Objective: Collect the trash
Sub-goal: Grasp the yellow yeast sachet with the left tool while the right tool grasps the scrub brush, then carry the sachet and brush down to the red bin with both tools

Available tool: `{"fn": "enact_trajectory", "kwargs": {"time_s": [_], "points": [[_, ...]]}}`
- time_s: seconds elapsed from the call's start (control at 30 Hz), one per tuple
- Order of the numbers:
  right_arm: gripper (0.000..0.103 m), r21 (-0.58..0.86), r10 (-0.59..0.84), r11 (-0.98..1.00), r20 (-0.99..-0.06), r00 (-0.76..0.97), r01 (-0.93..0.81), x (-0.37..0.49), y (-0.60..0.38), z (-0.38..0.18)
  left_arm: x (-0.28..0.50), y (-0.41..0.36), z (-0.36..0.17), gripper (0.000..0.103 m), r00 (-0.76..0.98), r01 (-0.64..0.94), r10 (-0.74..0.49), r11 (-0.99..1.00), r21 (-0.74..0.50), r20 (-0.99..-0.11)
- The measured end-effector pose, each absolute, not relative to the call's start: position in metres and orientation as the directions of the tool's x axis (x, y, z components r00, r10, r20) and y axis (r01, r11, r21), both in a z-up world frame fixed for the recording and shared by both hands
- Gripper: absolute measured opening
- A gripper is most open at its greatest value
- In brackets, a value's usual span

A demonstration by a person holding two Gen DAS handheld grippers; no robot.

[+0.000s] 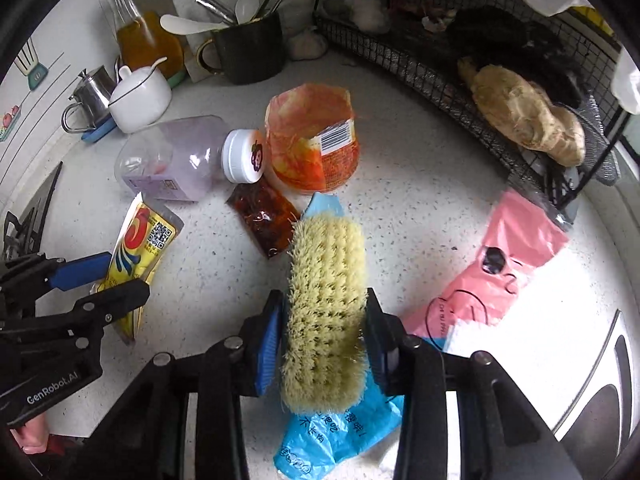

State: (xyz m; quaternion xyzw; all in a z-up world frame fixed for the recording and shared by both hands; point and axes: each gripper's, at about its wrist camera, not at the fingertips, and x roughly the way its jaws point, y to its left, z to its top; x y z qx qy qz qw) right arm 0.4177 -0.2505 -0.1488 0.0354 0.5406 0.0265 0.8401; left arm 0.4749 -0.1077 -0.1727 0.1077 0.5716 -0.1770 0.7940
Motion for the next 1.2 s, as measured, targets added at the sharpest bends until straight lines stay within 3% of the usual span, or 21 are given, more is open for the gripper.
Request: {"fn": "enact_trajectory", "kwargs": {"time_s": [0.33,0.67,1.2], "points": [[0.036,0.066,0.028,0.996,-0.875,0.484,0.063,0.334,-0.249,-0.1,0.404,-0.109,-0.167,0.042,0.199,0.462,-0.24,0.878,-0.125,-0.95],[0.036,0.041,-0.026,0.988,-0.907,0.42,0.15,0.257,-0.253,-0.111,0.32,-0.094,-0.164,0.042,0.173,0.514,-0.243,0.849,-0.123,-0.954],[0.036,0.075,0.03,0.994,-0.89,0.456,0.081,0.15,-0.14,-0.092,0.211,0.039,-0.131,0.042,0.259,0.454,-0.228,0.887,-0.09,-0.939]]}}
